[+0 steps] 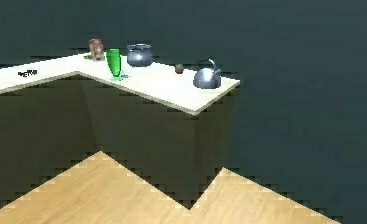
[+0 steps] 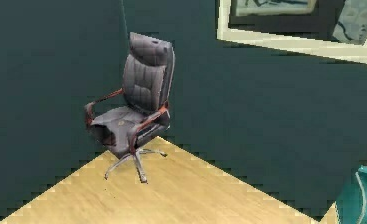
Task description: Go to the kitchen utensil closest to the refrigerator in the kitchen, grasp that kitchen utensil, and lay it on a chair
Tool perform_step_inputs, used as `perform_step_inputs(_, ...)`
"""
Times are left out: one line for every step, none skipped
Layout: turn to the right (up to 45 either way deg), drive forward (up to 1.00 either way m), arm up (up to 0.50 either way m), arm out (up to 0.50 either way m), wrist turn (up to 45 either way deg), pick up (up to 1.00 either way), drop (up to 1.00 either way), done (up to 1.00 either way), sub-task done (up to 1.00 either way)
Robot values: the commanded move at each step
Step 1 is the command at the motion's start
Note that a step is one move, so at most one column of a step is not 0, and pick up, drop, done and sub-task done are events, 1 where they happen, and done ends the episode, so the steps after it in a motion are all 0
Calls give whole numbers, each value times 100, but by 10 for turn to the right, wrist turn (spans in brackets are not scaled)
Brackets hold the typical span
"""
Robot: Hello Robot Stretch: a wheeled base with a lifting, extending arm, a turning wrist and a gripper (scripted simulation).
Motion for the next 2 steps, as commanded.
perform_step_inputs(0,35,0,0,0,0,0,0,0)
perform_step_inputs(-420,0,0,0,0,0,0,0,0)
